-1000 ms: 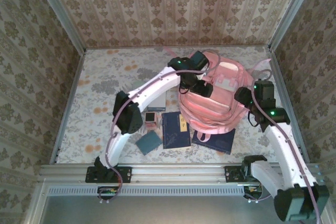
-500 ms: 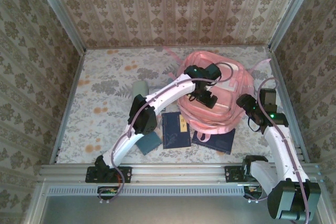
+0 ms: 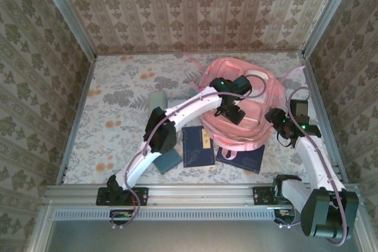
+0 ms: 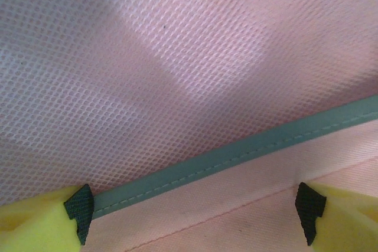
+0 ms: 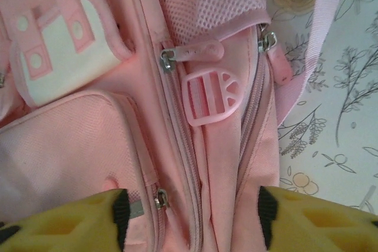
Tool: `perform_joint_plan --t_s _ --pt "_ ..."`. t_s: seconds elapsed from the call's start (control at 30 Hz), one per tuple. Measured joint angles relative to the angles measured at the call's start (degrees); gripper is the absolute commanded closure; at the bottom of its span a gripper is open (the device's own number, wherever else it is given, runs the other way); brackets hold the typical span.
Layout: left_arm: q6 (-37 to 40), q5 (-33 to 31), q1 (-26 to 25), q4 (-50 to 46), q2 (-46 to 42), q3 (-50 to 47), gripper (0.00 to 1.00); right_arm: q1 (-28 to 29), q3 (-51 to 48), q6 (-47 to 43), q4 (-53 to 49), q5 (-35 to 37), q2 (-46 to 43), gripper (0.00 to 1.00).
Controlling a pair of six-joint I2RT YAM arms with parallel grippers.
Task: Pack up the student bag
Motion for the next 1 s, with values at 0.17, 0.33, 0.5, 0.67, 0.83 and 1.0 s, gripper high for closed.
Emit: perform_joint_plan --t_s 0.17,0.33,0.5,0.67,0.83,1.0 --pt "-0.02 3.32 0.15 3.58 -3.32 -1.14 0.11 -0.59 -0.42 0.9 2.29 -3.74 5.18 0.56" --pt "-0.07 5.31 0.74 5.81 -7.67 -8.41 0.12 -0.59 -0.44 0.39 3.8 -6.38 6.38 0.57" --pt "-0.48 8.22 2.84 7.23 -9.42 -12.74 0.05 2.49 0.02 -0.48 5.22 -8.5 12.02 0.45" --pt "-0.37 9.92 3.08 6.62 -8.55 -9.31 0.03 4.04 0.02 0.74 5.97 -7.58 11.76 0.39" --pt "0.0 7.96 -0.48 5.86 -2.75 3.37 0.0 3.19 0.61 3.19 1.25 2.32 -1.73 0.27" --pt "0.0 3.43 -4.15 5.29 3.67 11.19 0.0 1.99 1.9 5.44 -3.82 14.36 -11.3 0.24"
